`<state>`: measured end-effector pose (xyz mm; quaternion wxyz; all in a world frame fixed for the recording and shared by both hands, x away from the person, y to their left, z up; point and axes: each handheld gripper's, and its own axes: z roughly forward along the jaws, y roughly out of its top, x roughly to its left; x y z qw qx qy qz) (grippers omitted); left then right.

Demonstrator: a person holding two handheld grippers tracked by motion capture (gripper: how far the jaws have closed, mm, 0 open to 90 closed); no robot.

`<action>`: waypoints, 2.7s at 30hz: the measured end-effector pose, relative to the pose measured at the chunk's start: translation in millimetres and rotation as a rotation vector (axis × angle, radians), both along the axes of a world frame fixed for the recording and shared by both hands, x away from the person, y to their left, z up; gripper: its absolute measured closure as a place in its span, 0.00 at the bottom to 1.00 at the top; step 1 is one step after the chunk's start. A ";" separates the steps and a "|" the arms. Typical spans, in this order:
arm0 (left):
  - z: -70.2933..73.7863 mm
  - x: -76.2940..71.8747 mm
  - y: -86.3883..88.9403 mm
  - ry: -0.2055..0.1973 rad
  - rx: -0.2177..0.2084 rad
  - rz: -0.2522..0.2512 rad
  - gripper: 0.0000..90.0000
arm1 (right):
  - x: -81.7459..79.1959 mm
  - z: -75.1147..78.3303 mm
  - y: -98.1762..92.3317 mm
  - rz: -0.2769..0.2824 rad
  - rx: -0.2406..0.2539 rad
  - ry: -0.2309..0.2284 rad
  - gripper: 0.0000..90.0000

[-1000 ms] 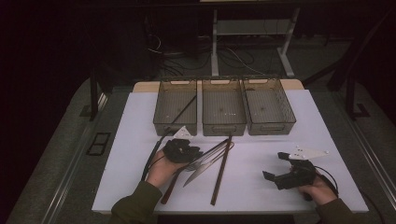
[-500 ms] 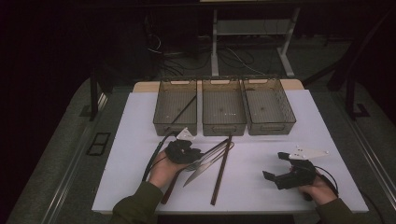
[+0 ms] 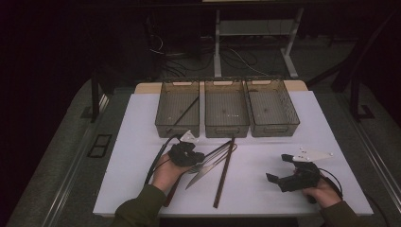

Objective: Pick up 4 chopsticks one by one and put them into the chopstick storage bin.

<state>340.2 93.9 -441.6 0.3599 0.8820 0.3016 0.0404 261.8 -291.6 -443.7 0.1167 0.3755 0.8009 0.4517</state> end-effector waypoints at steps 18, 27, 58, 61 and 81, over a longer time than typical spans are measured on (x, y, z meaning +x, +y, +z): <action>9.0 -5.0 -1.8 0.007 -0.017 0.020 0.94 | 0.0 0.2 -0.4 0.000 0.002 -0.002 0.00; 18.2 -7.6 1.9 -0.002 -0.037 0.011 0.95 | 0.0 0.3 -0.5 -0.001 0.003 -0.003 0.00; 56.0 -10.4 29.0 -0.042 -0.109 -0.042 0.95 | 0.0 -0.9 2.2 0.003 -0.010 -0.004 0.00; 58.8 -9.4 33.5 -0.049 -0.112 -0.039 0.94 | 0.0 -0.9 2.1 0.003 -0.011 -0.002 0.00; 70.0 1.0 58.9 -0.079 -0.148 0.021 0.95 | 0.6 -1.3 2.2 0.002 -0.014 -0.003 0.00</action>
